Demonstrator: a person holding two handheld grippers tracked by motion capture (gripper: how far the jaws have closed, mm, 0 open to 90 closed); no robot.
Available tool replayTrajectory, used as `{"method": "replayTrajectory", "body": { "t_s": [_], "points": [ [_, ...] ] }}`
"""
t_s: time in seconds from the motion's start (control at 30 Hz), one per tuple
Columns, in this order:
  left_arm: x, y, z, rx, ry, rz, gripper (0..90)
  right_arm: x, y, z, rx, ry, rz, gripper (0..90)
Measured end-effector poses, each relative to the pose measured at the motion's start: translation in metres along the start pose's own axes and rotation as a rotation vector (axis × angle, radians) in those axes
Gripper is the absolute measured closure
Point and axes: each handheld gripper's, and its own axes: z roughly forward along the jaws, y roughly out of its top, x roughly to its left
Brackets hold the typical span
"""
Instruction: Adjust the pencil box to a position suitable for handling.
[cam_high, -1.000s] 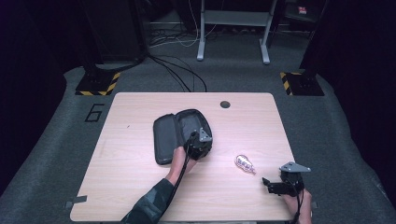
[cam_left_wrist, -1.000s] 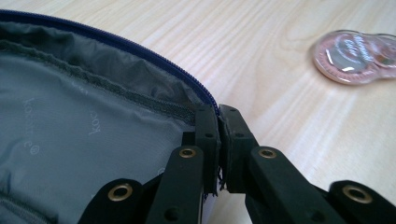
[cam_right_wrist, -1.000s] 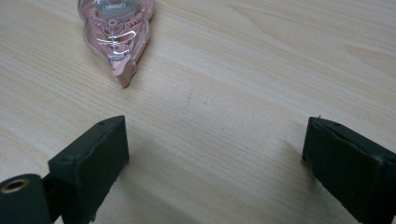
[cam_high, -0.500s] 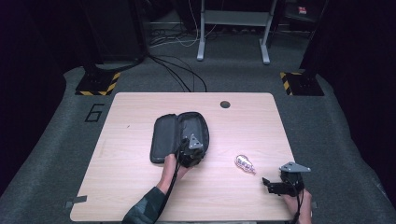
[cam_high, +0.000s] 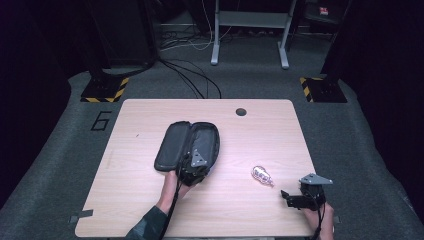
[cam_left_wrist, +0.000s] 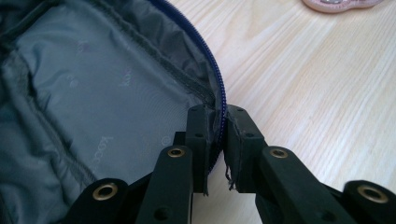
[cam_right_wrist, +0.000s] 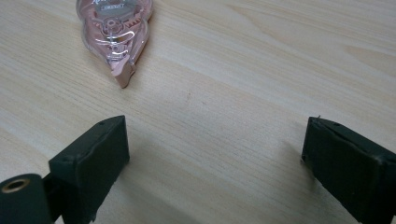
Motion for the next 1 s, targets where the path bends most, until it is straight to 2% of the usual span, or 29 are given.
{"method": "replayTrajectory", "body": {
  "t_s": [0.27, 0.47, 0.53, 0.63, 0.67, 0.73, 0.9, 0.93, 0.97, 1.0],
  "points": [
    [0.010, -0.017, -0.016, -0.008, 0.017, -0.042, 77.1, 0.000, 0.000, 0.000, 0.000, -0.002, 0.002, 6.7],
    [0.018, -0.026, -0.026, -0.003, 0.033, -0.053, 75.3, 0.000, 0.000, 0.000, 0.001, -0.002, 0.002, 6.7],
    [0.019, -0.028, -0.029, -0.011, 0.039, -0.069, 73.7, 0.000, 0.000, 0.000, 0.001, -0.002, 0.002, 6.7],
    [0.021, -0.029, -0.034, -0.025, 0.053, -0.071, 68.2, 0.000, 0.000, 0.000, 0.000, -0.003, 0.003, 6.7],
    [0.021, -0.029, -0.036, -0.035, 0.063, -0.097, 66.2, 0.000, 0.000, 0.000, 0.000, -0.003, 0.004, 6.8],
    [0.023, -0.030, -0.040, -0.052, 0.081, -0.115, 57.0, 0.000, 0.000, 0.000, 0.000, -0.003, 0.003, 6.7],
    [0.029, -0.035, -0.054, -0.113, 0.144, -0.201, 38.9, 0.000, 0.000, 0.000, 0.001, -0.002, 0.003, 6.8],
    [0.031, -0.037, -0.057, -0.122, 0.162, -0.237, 36.7, 0.000, 0.000, 0.000, 0.001, -0.002, 0.003, 6.8],
    [0.033, -0.038, -0.060, -0.118, 0.173, -0.252, 34.7, 0.000, 0.000, 0.000, 0.000, -0.003, 0.004, 6.7],
    [0.035, -0.041, -0.062, -0.127, 0.185, -0.294, 32.6, 0.000, 0.000, 0.000, 0.000, -0.003, 0.003, 6.7]
  ]
}}
